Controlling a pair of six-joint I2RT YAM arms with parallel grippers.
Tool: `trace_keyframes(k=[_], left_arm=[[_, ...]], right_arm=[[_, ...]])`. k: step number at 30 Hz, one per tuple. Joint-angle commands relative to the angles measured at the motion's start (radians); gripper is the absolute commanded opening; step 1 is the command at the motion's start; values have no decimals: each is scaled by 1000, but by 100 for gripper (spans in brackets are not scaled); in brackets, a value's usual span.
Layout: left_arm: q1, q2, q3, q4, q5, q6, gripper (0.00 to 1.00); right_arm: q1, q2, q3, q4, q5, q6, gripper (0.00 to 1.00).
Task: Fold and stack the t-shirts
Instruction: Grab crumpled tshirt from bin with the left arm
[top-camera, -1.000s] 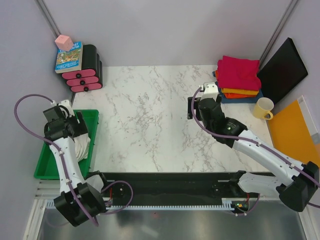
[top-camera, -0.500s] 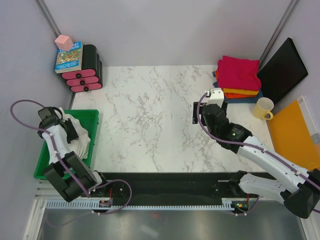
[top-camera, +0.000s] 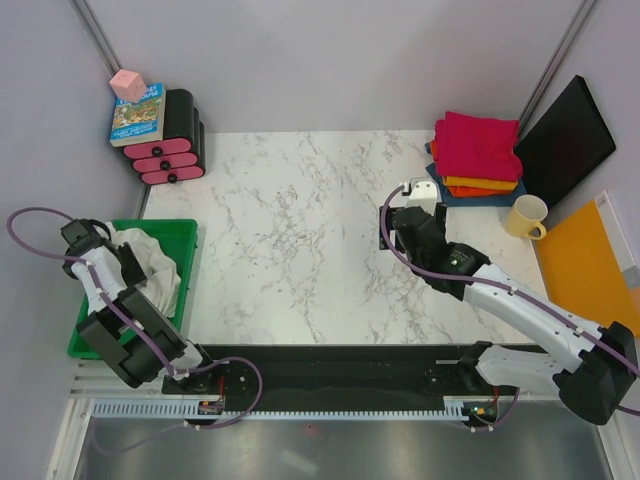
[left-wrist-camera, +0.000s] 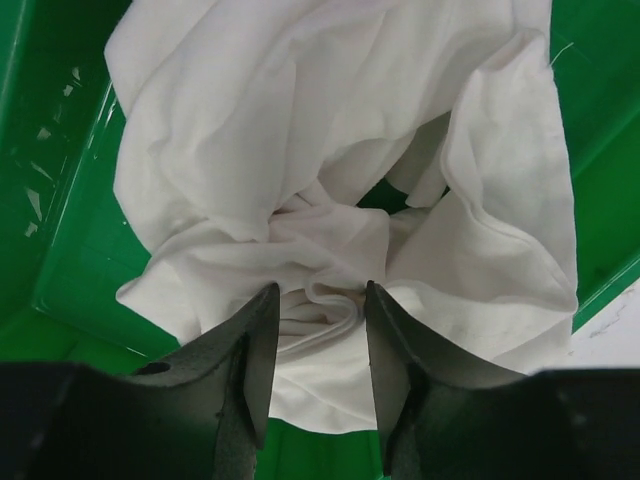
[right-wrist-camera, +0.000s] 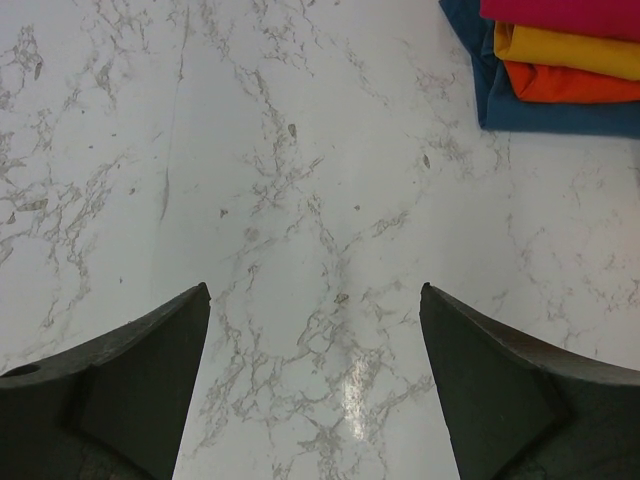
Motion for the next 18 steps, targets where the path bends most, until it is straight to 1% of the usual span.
trace_keyframes(k=[1, 4, 5, 6, 9, 11, 12, 15, 16, 18], left_arm=[[4, -5, -4, 2, 40, 62, 46], [4, -31, -18, -9, 63, 77, 46], [2, -37, -21, -9, 63, 86, 44], [4, -43, -27, -9, 63, 92, 41], [2, -37, -30, -15, 65, 109, 2], [4, -40, -24, -14, 60, 111, 2], [2, -66, -19, -14, 62, 111, 2], [4, -145, 24, -14, 121, 105, 2], [4, -203, 46, -24, 191, 97, 2], [2, -245, 158, -47, 276, 82, 2]], right_arm=[[-1, 21, 34, 16, 11, 12, 93], [-1, 38, 41, 20, 10, 11, 94], [-1, 45, 43, 23, 7, 11, 94], [-1, 48, 43, 25, 5, 12, 94], [-1, 67, 48, 34, -1, 20, 93], [-1, 74, 51, 36, -7, 29, 93], [-1, 77, 51, 37, -16, 32, 93], [-1, 79, 54, 43, -21, 32, 93], [-1, 76, 57, 45, -16, 31, 93], [-1, 74, 60, 48, -13, 24, 92]])
